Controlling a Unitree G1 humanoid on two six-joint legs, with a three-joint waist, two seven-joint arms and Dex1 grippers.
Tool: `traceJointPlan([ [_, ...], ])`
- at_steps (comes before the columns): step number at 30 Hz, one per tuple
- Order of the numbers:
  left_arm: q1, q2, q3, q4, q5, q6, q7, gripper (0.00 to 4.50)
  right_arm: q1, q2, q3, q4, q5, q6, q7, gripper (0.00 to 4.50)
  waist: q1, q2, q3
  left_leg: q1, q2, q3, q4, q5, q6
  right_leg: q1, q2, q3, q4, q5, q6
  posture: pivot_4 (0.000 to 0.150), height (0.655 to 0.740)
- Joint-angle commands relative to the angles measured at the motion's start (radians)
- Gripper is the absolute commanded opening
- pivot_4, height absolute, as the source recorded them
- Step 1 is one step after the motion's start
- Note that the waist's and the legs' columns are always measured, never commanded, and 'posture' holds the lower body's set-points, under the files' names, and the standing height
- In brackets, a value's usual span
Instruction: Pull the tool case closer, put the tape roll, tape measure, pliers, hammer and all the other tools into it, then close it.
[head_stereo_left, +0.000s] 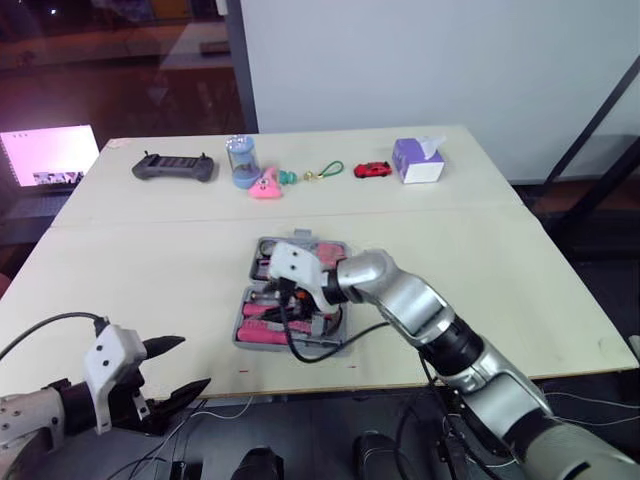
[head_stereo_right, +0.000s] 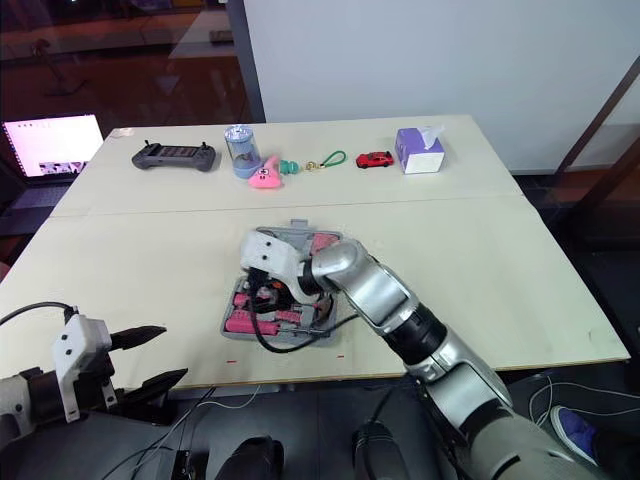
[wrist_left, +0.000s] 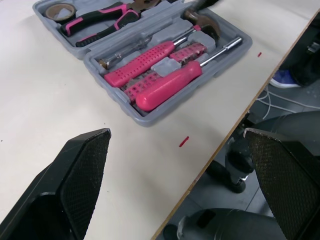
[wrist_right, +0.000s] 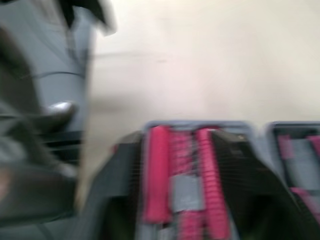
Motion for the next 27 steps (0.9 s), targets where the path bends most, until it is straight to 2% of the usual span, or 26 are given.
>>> traceJointPlan([
  [1, -0.010, 0.014, 0.027, -0.007, -0.011, 0.000, -0.010, 4.50, 0.035, 0.030, 0.030, 0.064, -0.051, -0.156, -0.019, 0.03, -0.001, 0.000, 0.000, 0.000, 0.000, 0.000, 0.000, 0.000, 0.000, 0.000, 0.000, 0.000, 0.000, 0.000, 0.000, 0.150, 0.7400],
  [8, -0.015, 0.024, 0.035, 0.014, -0.008, -0.009, -0.028, 4.50, 0.080, 0.087, 0.037, 0.202, -0.101, -0.255, -0.056, 0.03, 0.001, 0.000, 0.000, 0.000, 0.000, 0.000, 0.000, 0.000, 0.000, 0.000, 0.000, 0.000, 0.000, 0.000, 0.000, 0.150, 0.7400],
  [16, -0.029, 0.029, 0.034, 0.033, 0.000, -0.014, -0.037, 4.50, 0.156, 0.104, 0.078, 0.467, -0.203, -0.503, -0.073, 0.03, 0.001, 0.000, 0.000, 0.001, 0.000, 0.000, 0.000, 0.000, 0.000, 0.002, 0.000, 0.000, 0.000, 0.000, 0.000, 0.150, 0.7400],
  [21, -0.044, 0.047, 0.055, 0.079, 0.002, -0.026, -0.059, 4.50, 0.152, 0.128, 0.000, 0.421, -0.139, -0.530, -0.038, 0.03, 0.001, 0.000, 0.000, 0.005, 0.000, 0.000, 0.000, 0.000, 0.000, 0.006, 0.001, 0.000, 0.000, 0.000, 0.000, 0.150, 0.7400],
  [25, -0.065, 0.040, 0.063, 0.100, -0.018, -0.022, -0.057, 4.50, 0.139, 0.140, -0.097, 0.322, -0.030, -0.510, 0.009, 0.03, 0.002, 0.000, 0.000, 0.004, 0.000, -0.001, 0.000, 0.000, 0.000, 0.006, 0.000, 0.000, -0.001, 0.000, 0.000, 0.150, 0.7400],
  [27, -0.090, 0.031, 0.058, 0.128, -0.015, -0.029, -0.045, 4.50, 0.132, 0.110, -0.141, 0.248, -0.040, -0.530, -0.022, 0.03, 0.003, 0.000, 0.000, 0.004, 0.000, -0.001, 0.000, 0.000, 0.000, 0.006, 0.001, 0.000, -0.001, 0.000, 0.000, 0.150, 0.7400],
])
